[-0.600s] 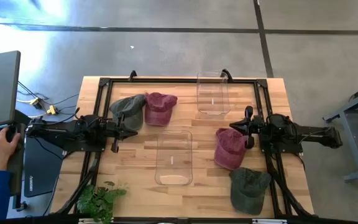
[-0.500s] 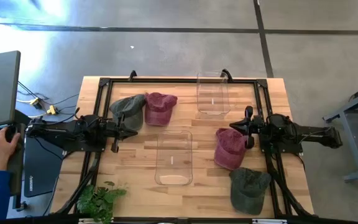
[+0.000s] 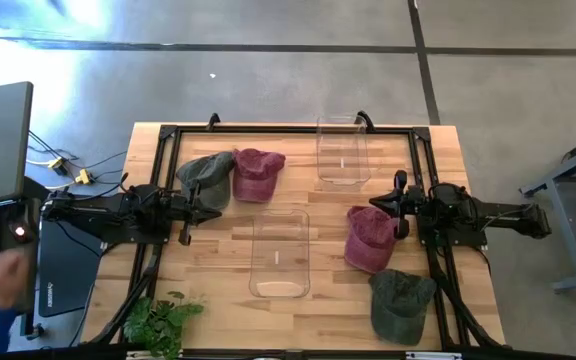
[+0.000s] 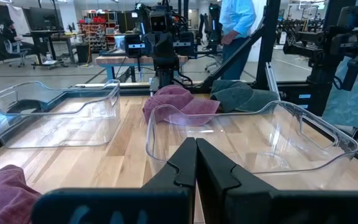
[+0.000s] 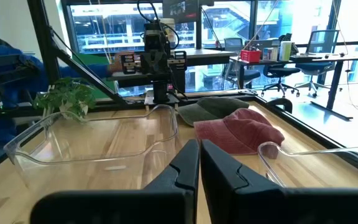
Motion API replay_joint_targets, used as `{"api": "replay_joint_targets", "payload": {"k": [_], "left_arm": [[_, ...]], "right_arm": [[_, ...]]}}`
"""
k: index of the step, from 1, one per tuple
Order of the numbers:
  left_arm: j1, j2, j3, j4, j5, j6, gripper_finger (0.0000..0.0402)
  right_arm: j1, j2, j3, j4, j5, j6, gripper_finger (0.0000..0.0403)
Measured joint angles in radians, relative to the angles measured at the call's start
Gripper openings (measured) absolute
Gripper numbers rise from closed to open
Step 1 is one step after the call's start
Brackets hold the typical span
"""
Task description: Pick & Place hat
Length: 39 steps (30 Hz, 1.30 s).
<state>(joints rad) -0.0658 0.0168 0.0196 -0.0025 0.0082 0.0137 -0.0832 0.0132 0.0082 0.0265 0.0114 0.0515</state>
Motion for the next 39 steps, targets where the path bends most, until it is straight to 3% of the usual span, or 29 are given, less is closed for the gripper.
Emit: {"api": "replay_joint_targets", "payload": {"k": [24, 26, 30, 35, 39], "left_arm": [[0.000, 0.000, 0.000, 0.000, 0.000, 0.000, 0.0000], [0.000, 0.000, 0.000, 0.000, 0.000, 0.000, 0.0000], [0.000, 0.000, 0.000, 0.000, 0.000, 0.000, 0.0000], [0.000, 0.000, 0.000, 0.000, 0.000, 0.000, 0.0000], [0.000, 0.000, 0.000, 0.000, 0.000, 0.000, 0.0000]], "right_arm": [[0.000, 0.000, 0.000, 0.000, 0.000, 0.000, 0.0012], [0.000, 0.000, 0.000, 0.003, 0.016, -0.059, 0.0012], [-0.002, 0.000, 0.000, 0.050, 0.115, -0.156, 0.0012], [-0.002, 0.000, 0.000, 0.129, 0.142, -0.161, 0.0012], [-0.002, 0.001, 0.000, 0.304, 0.185, -0.094, 0.0012]]}}
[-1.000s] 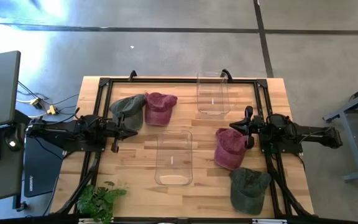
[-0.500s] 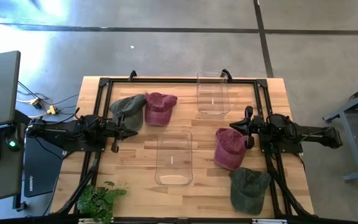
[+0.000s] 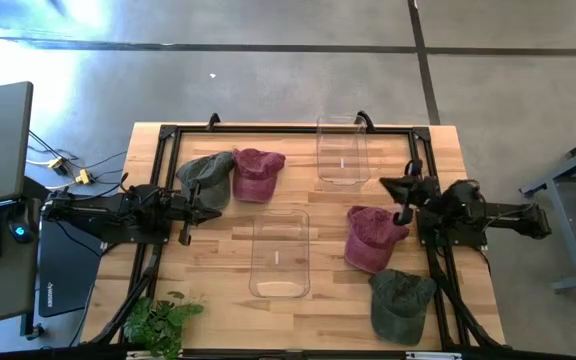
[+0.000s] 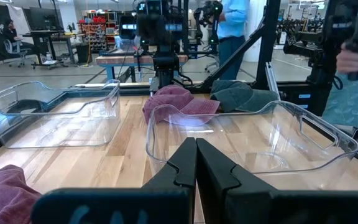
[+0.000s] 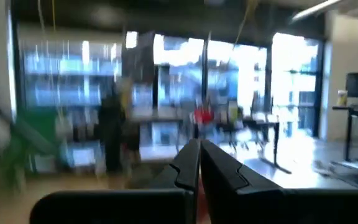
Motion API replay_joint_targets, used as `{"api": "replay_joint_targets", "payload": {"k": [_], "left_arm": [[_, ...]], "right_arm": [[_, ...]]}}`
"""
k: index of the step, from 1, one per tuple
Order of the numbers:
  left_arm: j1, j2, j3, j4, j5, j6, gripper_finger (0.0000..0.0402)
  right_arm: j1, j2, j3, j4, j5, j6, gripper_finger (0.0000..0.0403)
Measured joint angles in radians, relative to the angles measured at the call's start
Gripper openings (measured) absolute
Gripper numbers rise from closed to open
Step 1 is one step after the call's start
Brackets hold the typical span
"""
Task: Pick & Place hat
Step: Put the right red cap into the top right transparent bin
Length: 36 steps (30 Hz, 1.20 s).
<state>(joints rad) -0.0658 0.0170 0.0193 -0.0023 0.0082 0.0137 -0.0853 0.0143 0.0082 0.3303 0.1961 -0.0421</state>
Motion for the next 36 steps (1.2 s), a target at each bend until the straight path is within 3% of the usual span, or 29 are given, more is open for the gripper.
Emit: {"api": "replay_joint_targets", "payload": {"k": [3, 5, 10, 18, 22, 27, 31, 36], "left_arm": [[0.000, 0.000, 0.000, 0.000, 0.000, 0.000, 0.0000], [0.000, 0.000, 0.000, 0.000, 0.000, 0.000, 0.0000], [0.000, 0.000, 0.000, 0.000, 0.000, 0.000, 0.0000], [0.000, 0.000, 0.000, 0.000, 0.000, 0.000, 0.0000], [0.000, 0.000, 0.000, 0.000, 0.000, 0.000, 0.0000], [0.000, 0.000, 0.000, 0.000, 0.000, 0.000, 0.0000], [0.000, 0.000, 0.000, 0.000, 0.000, 0.000, 0.0000], [0.000, 0.000, 0.000, 0.000, 0.000, 0.000, 0.0000]], "right_arm": [[0.000, 0.000, 0.001, 0.144, 0.012, 0.041, 0.0012], [0.000, 0.003, 0.032, 0.111, 0.012, 0.099, 0.0012], [0.000, 0.103, 0.192, -0.144, 0.085, 0.263, 0.0012], [0.000, 0.486, 0.503, -0.706, 0.162, 0.537, 0.0016], [0.000, 0.677, 0.670, -1.028, 0.063, 0.689, 0.0042], [0.000, 0.852, 0.814, -1.341, -0.133, 0.837, 0.0102], [-0.016, 0.945, 0.819, -1.467, -0.248, 0.878, 0.0161], [-0.073, 1.018, 0.721, -1.438, -0.320, 0.850, 0.0231]]}}
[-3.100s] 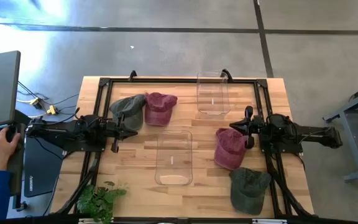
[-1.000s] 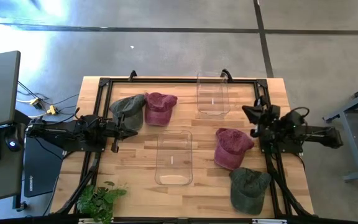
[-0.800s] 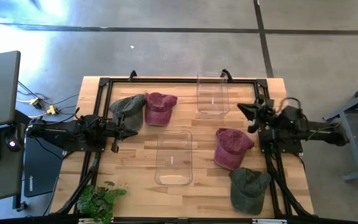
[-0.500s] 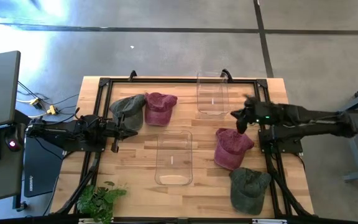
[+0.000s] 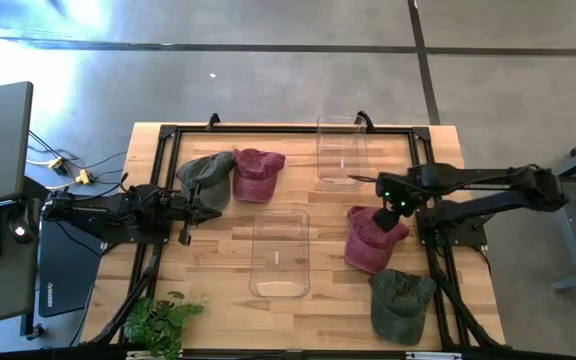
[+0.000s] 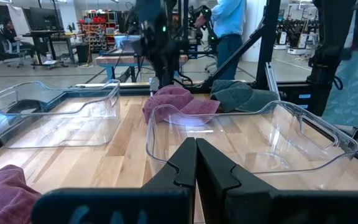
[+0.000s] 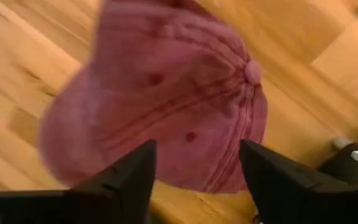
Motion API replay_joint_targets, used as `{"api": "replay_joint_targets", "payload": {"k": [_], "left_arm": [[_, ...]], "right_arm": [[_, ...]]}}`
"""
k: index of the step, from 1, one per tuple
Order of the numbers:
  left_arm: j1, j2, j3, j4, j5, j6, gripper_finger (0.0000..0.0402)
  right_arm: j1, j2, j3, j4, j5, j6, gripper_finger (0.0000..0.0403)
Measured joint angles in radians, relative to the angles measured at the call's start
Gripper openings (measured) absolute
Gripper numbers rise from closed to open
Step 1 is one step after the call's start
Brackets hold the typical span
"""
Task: Pick & Place hat
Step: Put the right red cap into the top right transparent bin
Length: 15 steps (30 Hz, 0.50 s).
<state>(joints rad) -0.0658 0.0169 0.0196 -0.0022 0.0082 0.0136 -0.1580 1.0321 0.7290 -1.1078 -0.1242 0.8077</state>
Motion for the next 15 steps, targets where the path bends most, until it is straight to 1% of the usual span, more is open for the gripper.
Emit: {"api": "replay_joint_targets", "payload": {"k": [2, 5, 8, 10, 13, 15], "left_arm": [[0.000, 0.000, 0.000, 0.000, 0.000, 0.000, 0.0000], [0.000, 0.000, 0.000, 0.000, 0.000, 0.000, 0.0000], [0.000, 0.000, 0.000, 0.000, 0.000, 0.000, 0.0000], [0.000, 0.000, 0.000, 0.000, 0.000, 0.000, 0.0000], [0.000, 0.000, 0.000, 0.000, 0.000, 0.000, 0.0000], [0.000, 0.000, 0.000, 0.000, 0.000, 0.000, 0.0000]], "right_arm": [[-0.024, 0.016, -0.057, 0.039, 0.001, -0.024, 0.0250], [-0.055, 0.024, -0.142, 0.109, 0.020, -0.031, 0.0263], [-0.074, 0.023, -0.225, 0.196, 0.017, -0.038, 0.0262], [-0.079, 0.022, -0.274, 0.291, 0.006, -0.048, 0.0259], [-0.078, 0.022, -0.342, 0.462, -0.031, -0.049, 0.0252], [-0.080, 0.013, -0.375, 0.516, -0.055, -0.046, 0.0243]]}}
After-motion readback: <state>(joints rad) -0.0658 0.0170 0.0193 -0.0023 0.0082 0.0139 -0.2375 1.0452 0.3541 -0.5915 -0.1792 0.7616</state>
